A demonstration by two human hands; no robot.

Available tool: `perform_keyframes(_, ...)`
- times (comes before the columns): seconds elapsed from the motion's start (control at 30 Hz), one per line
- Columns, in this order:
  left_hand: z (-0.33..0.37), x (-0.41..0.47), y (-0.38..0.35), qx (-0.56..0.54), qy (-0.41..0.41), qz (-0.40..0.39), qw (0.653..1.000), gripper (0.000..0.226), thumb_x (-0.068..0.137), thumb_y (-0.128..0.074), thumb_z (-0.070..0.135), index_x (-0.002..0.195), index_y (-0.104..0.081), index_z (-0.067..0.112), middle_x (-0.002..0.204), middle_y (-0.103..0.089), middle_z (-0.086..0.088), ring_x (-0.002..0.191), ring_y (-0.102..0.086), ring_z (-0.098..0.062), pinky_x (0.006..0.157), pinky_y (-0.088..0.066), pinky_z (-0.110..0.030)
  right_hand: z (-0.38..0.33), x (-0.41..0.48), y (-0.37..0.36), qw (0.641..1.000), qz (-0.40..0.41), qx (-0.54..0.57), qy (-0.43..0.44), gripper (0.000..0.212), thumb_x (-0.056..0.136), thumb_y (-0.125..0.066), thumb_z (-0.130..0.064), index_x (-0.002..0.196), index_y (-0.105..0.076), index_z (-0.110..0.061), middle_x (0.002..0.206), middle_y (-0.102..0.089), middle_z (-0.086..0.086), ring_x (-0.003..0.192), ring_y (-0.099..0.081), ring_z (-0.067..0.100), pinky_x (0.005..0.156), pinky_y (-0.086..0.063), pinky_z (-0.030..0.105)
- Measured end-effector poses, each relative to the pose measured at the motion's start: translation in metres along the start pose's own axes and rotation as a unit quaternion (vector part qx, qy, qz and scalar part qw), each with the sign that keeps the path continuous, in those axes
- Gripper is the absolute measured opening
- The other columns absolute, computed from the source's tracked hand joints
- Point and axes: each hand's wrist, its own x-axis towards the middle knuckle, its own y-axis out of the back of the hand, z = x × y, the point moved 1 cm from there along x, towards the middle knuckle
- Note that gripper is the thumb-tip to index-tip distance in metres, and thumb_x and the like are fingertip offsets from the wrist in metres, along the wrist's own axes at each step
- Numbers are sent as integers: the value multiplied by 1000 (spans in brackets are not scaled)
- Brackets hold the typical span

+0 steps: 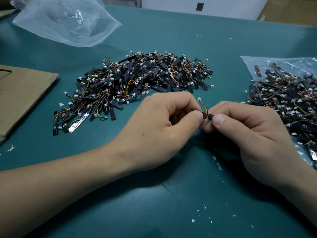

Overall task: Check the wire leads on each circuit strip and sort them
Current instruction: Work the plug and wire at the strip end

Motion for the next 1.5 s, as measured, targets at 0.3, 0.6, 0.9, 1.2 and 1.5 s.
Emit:
perform_keyframes(0.3,2,0,1,-11,-7,2,1000,20,92,-59,15,75,-69,12,56,-53,-7,52,-42,-19,49,-34,-27,0,-1,0,1000,-4,9,8,27,97,-52,-35,84,-73,-23,84,-72,3,80,-65,29,76,-51,48)
perform_keyframes(0.6,3,0,0,1,1,14,1000,20,89,-59,14,71,-68,13,51,-45,8,49,-37,-4,48,-31,-18,0,0,1,1000,-13,0,15,28,96,-53,-36,82,-73,-23,82,-70,9,78,-63,39,73,-48,57)
perform_keyframes(0.9,5,-3,0,-7,-8,-11,1000,20,88,-58,12,70,-65,6,52,-46,9,50,-38,-3,50,-30,-16,-1,-1,2,999,-43,10,20,27,94,-52,-35,79,-71,-22,75,-67,10,72,-60,39,68,-47,53)
perform_keyframes(1.2,1,-1,3,-25,-1,-34,999,24,86,-53,14,62,-56,15,52,-45,0,54,-40,-11,52,-33,-30,-3,-2,2,991,-133,22,21,35,90,-49,-30,56,-52,-26,51,-44,-1,48,-40,13,50,-32,25)
perform_keyframes(1.5,-7,-8,-7,363,27,26,931,52,87,-45,48,135,-51,28,151,-43,6,144,-32,-18,118,-24,-40,4,1,-1,986,125,109,-9,28,103,-51,-35,123,-69,-28,77,-66,-2,47,-45,14,47,-38,18)
